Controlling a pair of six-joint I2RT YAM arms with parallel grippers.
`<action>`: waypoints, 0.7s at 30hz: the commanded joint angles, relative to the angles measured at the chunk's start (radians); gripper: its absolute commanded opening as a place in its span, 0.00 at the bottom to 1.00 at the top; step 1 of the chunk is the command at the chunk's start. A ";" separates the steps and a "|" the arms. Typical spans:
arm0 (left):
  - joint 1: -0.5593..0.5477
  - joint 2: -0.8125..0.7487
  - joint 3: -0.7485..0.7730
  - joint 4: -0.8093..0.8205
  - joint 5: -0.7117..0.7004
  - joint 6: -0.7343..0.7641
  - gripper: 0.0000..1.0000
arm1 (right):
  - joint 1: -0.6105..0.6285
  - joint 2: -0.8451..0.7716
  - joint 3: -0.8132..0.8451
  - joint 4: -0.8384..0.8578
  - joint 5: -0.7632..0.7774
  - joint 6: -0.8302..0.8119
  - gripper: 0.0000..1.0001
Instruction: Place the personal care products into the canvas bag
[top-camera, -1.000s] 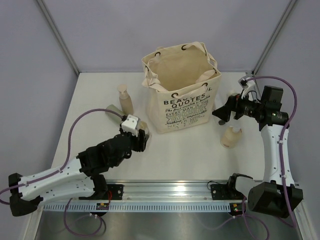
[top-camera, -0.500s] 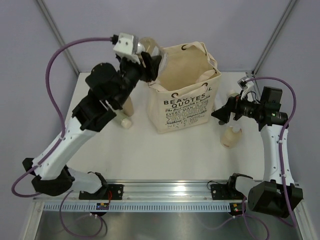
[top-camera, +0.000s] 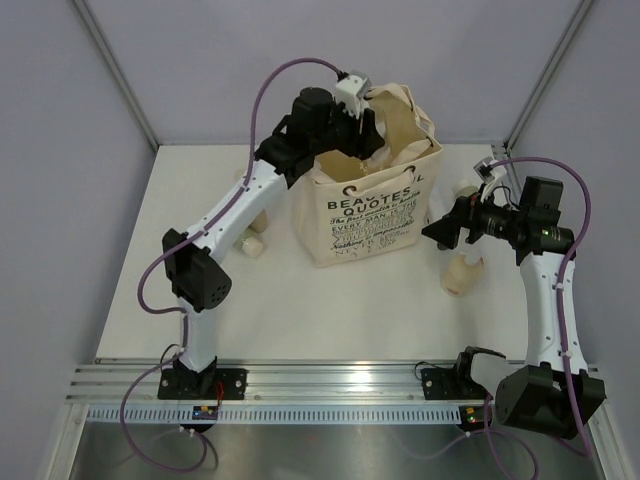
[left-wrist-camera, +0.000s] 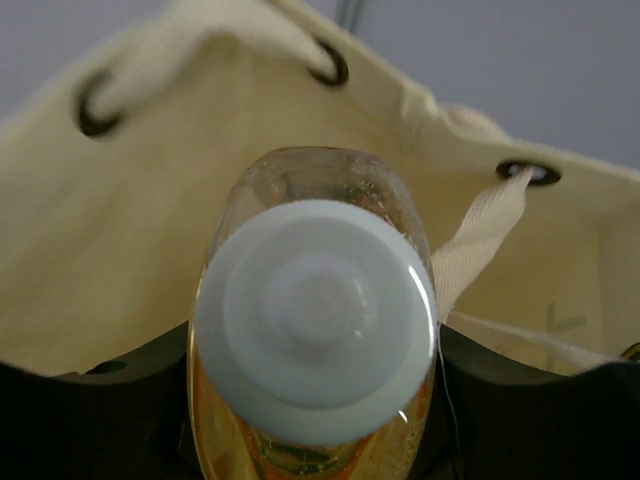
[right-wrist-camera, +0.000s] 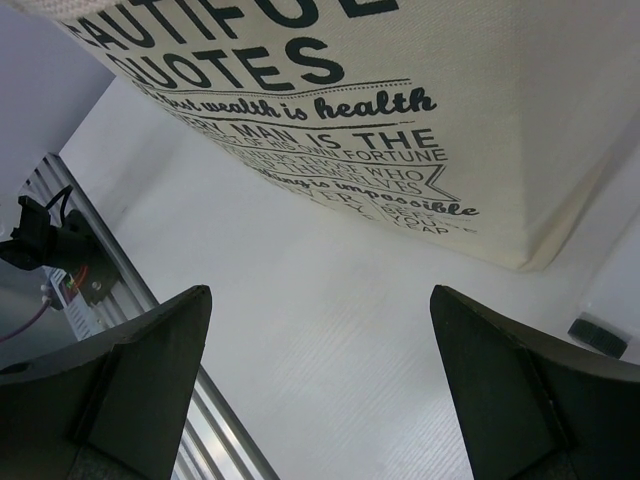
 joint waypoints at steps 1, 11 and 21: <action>-0.024 -0.064 0.000 0.130 0.179 -0.031 0.00 | -0.004 -0.017 -0.008 -0.006 0.031 -0.049 1.00; -0.041 -0.035 -0.221 0.112 0.109 -0.002 0.20 | -0.006 0.018 0.027 -0.054 0.135 -0.104 0.99; -0.061 -0.003 -0.247 0.120 0.051 -0.032 0.80 | -0.026 0.167 0.188 -0.006 0.439 0.065 0.99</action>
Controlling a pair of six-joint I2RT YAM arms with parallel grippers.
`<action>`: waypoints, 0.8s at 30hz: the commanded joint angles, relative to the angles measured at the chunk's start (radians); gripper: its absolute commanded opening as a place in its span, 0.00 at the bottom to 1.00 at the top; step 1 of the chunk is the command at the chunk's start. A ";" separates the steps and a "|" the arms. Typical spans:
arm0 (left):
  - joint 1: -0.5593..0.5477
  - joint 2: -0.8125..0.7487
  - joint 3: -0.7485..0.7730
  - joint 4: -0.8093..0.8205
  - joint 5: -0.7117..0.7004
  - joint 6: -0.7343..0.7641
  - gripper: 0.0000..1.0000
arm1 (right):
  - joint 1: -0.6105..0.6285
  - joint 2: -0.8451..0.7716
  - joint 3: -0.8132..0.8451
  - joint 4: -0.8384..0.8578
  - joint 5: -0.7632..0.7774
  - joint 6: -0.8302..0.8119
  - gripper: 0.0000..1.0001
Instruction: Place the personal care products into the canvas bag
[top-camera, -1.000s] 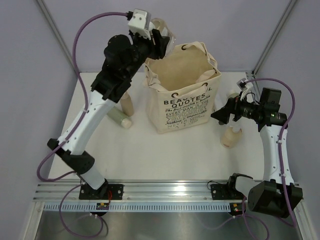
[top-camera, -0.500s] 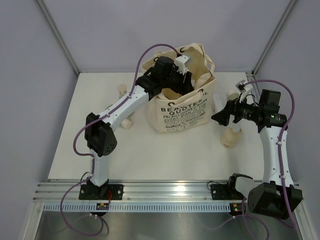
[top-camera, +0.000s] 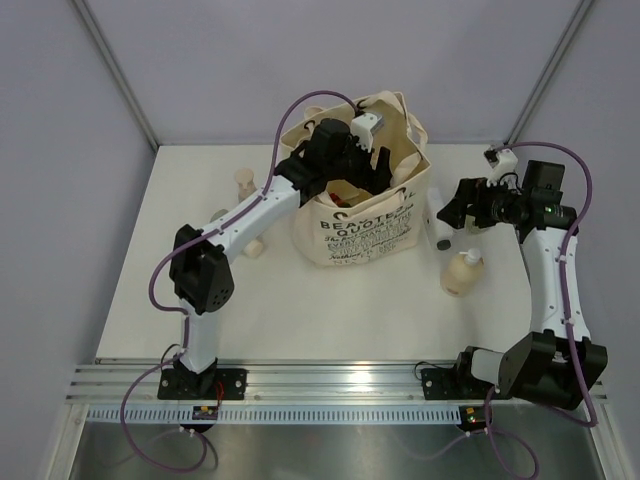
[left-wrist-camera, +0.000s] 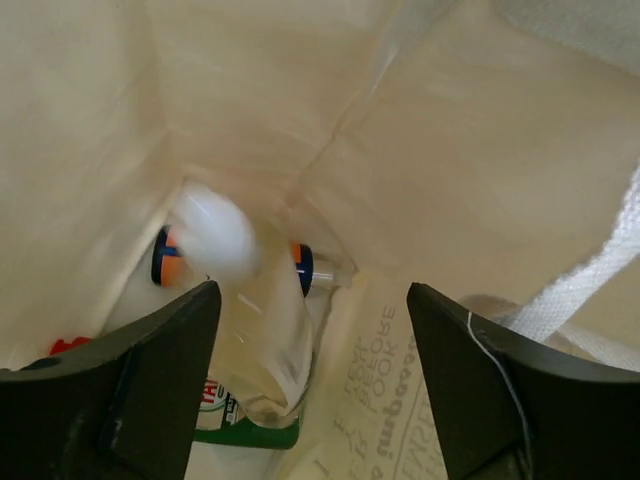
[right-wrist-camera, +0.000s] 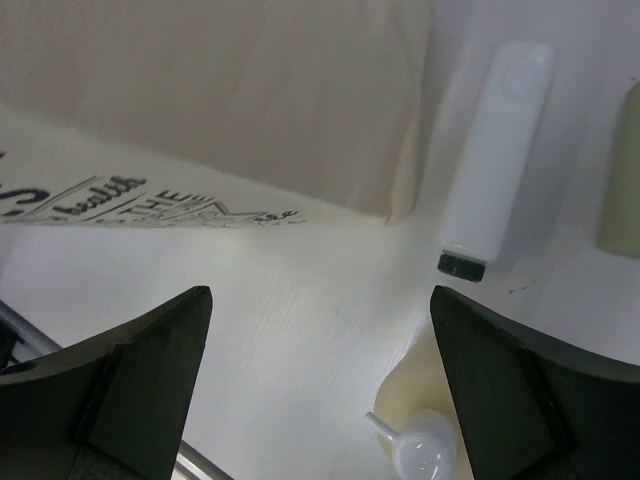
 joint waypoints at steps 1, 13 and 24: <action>-0.003 -0.038 0.000 0.086 -0.016 -0.007 0.82 | -0.011 0.050 0.106 0.023 0.131 0.056 1.00; 0.043 -0.219 -0.018 0.025 0.020 0.020 0.99 | -0.051 0.214 0.294 -0.148 0.205 -0.126 0.99; 0.086 -0.671 -0.334 -0.067 -0.112 0.105 0.99 | 0.108 0.541 0.393 -0.140 0.442 0.007 0.99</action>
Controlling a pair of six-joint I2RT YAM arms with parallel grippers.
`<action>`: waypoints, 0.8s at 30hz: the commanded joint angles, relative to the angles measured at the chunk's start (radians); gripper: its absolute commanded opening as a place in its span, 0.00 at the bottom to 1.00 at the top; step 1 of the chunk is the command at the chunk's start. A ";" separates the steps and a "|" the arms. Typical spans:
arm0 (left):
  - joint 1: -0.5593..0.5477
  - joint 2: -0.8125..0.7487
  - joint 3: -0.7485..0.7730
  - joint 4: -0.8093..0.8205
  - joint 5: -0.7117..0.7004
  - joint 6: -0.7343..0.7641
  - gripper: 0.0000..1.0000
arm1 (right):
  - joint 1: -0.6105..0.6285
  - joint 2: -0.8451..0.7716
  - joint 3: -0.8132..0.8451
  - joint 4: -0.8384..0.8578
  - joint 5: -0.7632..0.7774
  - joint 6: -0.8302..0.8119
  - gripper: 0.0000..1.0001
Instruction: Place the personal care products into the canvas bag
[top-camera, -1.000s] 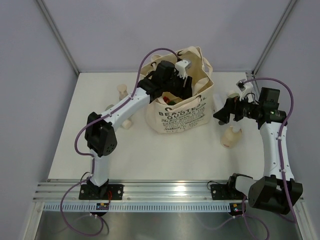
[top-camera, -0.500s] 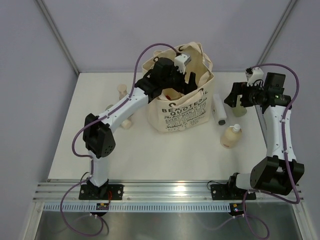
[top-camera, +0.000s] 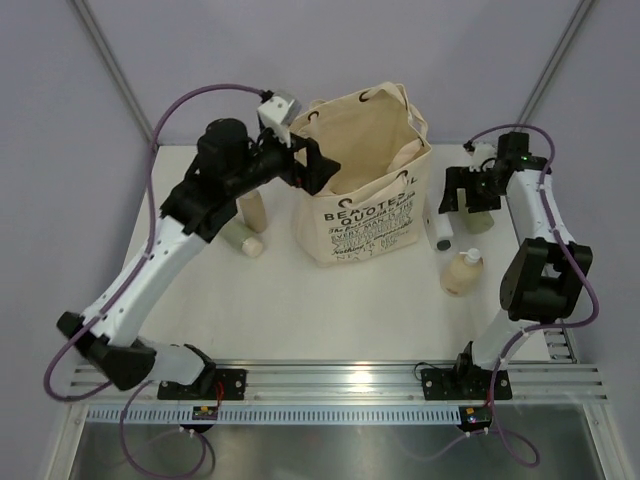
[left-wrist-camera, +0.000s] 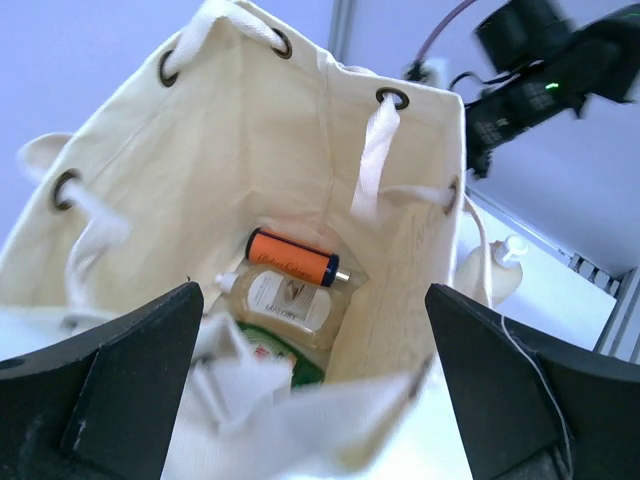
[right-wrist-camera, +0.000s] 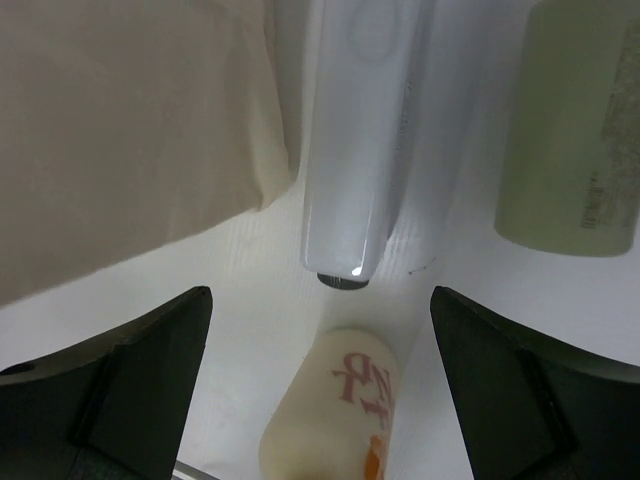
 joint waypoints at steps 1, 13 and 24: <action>0.008 -0.144 -0.133 -0.019 -0.090 0.039 0.99 | 0.084 0.076 0.042 0.043 0.189 0.083 1.00; 0.013 -0.690 -0.732 -0.105 -0.332 -0.150 0.99 | 0.158 0.414 0.220 0.054 0.392 0.204 0.99; 0.013 -0.813 -0.875 -0.087 -0.431 -0.345 0.99 | 0.153 0.538 0.317 0.010 0.286 0.230 0.48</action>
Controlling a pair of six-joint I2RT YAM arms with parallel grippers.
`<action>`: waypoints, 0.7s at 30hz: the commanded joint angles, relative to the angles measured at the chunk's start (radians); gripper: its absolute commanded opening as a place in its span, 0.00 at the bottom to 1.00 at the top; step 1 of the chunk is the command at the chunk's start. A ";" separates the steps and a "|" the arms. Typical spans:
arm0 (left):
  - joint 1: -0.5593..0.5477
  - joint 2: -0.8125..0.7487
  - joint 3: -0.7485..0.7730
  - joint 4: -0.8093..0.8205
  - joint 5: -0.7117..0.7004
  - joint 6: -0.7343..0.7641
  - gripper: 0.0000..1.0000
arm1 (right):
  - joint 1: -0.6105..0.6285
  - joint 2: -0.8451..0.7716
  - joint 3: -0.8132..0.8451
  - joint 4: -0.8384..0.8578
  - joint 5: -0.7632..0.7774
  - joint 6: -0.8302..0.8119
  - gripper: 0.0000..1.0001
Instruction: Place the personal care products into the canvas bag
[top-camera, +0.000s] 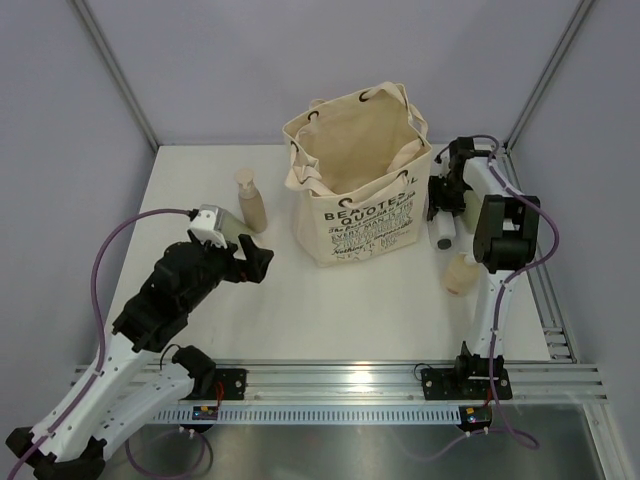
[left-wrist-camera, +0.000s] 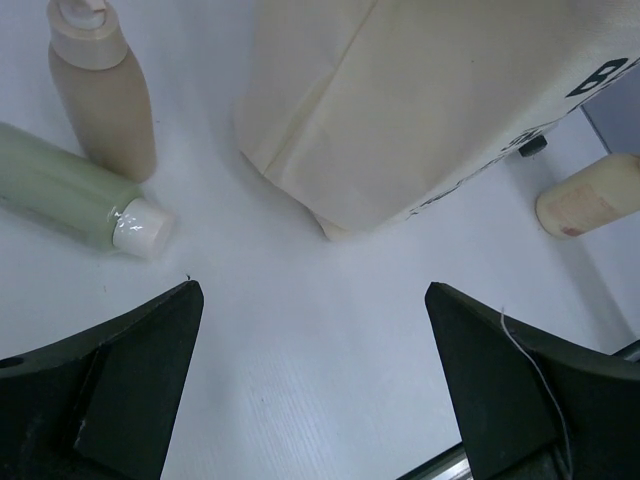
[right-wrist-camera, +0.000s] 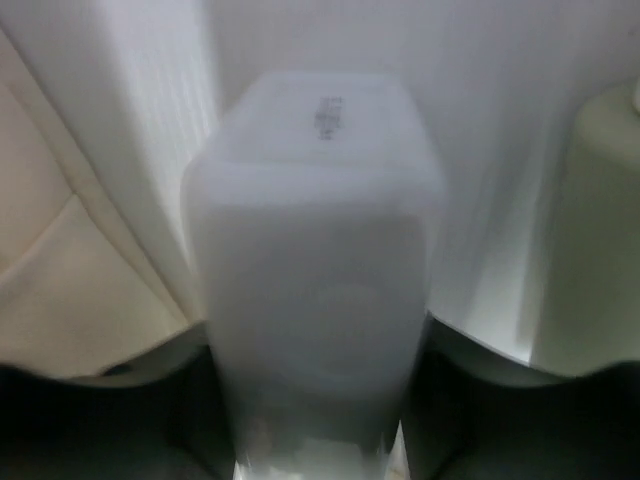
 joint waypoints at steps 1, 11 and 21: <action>0.003 0.003 -0.017 0.051 -0.059 -0.105 0.99 | -0.007 0.008 0.047 -0.007 -0.061 0.021 0.40; 0.003 -0.003 -0.032 0.020 -0.096 -0.188 0.99 | -0.217 -0.228 -0.073 0.129 -0.521 0.081 0.00; 0.003 -0.015 -0.035 -0.038 -0.248 -0.369 0.99 | -0.262 -0.543 0.003 0.289 -0.690 0.193 0.00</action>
